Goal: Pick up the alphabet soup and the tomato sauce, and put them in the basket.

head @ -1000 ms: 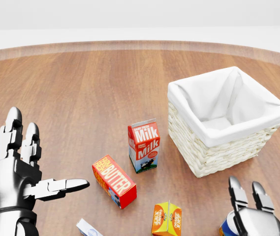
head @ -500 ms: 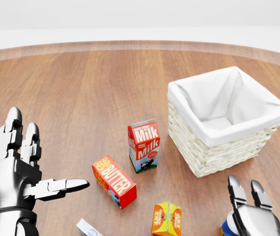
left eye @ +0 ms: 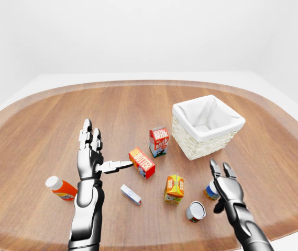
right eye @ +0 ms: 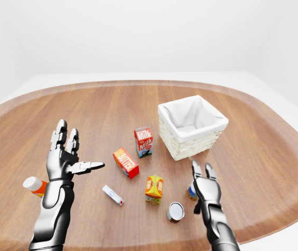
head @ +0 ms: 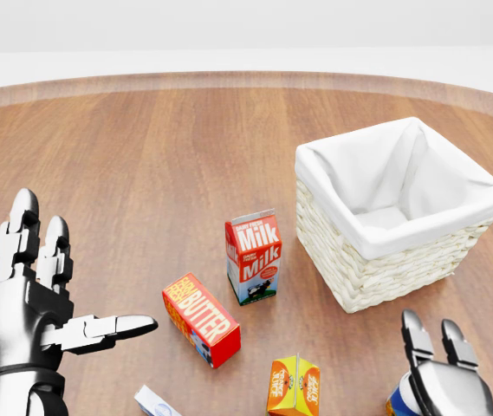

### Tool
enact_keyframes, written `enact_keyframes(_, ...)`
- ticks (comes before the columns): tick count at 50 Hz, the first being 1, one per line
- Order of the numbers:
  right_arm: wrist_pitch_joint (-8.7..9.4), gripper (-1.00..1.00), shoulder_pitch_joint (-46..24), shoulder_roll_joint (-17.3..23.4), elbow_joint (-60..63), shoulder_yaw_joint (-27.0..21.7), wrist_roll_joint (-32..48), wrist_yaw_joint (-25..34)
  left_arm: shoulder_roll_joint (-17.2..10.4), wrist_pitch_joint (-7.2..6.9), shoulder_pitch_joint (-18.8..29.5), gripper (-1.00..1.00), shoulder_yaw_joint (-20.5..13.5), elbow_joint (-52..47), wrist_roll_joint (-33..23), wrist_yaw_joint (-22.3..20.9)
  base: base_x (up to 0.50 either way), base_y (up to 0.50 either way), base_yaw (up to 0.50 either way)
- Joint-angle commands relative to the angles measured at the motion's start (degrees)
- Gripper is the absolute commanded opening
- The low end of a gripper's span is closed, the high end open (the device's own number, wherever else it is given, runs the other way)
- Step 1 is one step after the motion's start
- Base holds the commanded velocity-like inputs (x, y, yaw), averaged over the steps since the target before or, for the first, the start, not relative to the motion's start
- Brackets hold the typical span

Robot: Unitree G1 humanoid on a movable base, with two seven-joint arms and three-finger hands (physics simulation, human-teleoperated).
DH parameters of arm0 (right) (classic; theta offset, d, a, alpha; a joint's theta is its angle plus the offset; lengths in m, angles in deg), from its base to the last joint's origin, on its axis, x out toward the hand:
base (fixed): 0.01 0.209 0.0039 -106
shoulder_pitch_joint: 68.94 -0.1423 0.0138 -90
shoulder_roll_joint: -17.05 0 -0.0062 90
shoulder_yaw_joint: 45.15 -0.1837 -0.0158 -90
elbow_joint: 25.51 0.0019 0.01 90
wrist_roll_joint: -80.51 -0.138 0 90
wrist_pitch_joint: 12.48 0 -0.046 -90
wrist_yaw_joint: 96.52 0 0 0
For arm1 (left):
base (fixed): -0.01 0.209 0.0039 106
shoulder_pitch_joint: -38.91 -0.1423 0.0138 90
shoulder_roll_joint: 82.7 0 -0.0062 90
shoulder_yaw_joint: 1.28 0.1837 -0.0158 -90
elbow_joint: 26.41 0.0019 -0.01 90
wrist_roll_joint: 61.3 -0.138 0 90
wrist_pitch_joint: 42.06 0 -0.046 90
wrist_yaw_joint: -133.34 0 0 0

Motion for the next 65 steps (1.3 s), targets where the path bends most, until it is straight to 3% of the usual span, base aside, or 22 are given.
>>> enact_keyframes(1, 0.00, 1.00, -1.1, 0.2, -2.4, 0.7, -0.4, -1.1, 0.0, 0.00, 0.1, 1.00, 0.0, 0.1, 0.0, 0.0, 0.00, 0.00, 0.00)
enact_keyframes(8, 0.00, 1.00, -1.4, 0.5, -3.2, 0.9, -0.7, -1.5, 0.1, 0.00, 0.1, 1.00, 0.0, 0.1, 0.0, 0.0, 0.00, 0.00, 0.00)
enact_keyframes(9, 0.00, 0.07, -1.2, 0.5, -2.9, 1.0, -0.8, -1.4, 0.1, 0.00, 0.1, 1.00, 0.0, 0.1, 0.0, 0.0, 0.00, 0.00, 0.00)
enact_keyframes(11, 0.00, -0.83, -1.1, 0.5, -2.9, 1.0, -0.8, -1.5, 0.1, 0.00, 0.1, 1.00, 0.0, 0.1, 0.0, 0.0, 0.00, 0.00, 0.00)
enact_keyframes(12, 0.00, -1.00, -1.2, 0.5, -3.2, 1.1, -0.8, -1.6, 0.1, 0.00, 0.1, 1.00, 0.0, 0.1, 0.0, 0.0, 0.00, 0.00, 0.00)
enact_keyframes(35, 0.00, -1.00, 0.5, 0.3, 1.3, 0.0, -1.5, -1.2, 0.1, 0.00, 0.1, 1.00, 0.0, 0.1, 0.0, 0.0, 0.00, 0.00, 0.00)
enact_keyframes(52, 0.00, -1.00, 10.2, -4.2, 28.8, -6.9, -1.8, 4.8, 0.1, 0.00, 0.1, 1.00, 0.0, 0.1, 0.0, 0.0, 0.00, 0.00, 0.00)
enact_keyframes(65, 0.00, -1.00, 13.6, -8.2, 42.2, -12.6, -3.3, 5.2, 0.1, 0.00, 0.1, 1.00, 0.0, 0.1, 0.0, 0.1, 0.00, 0.00, 0.00)
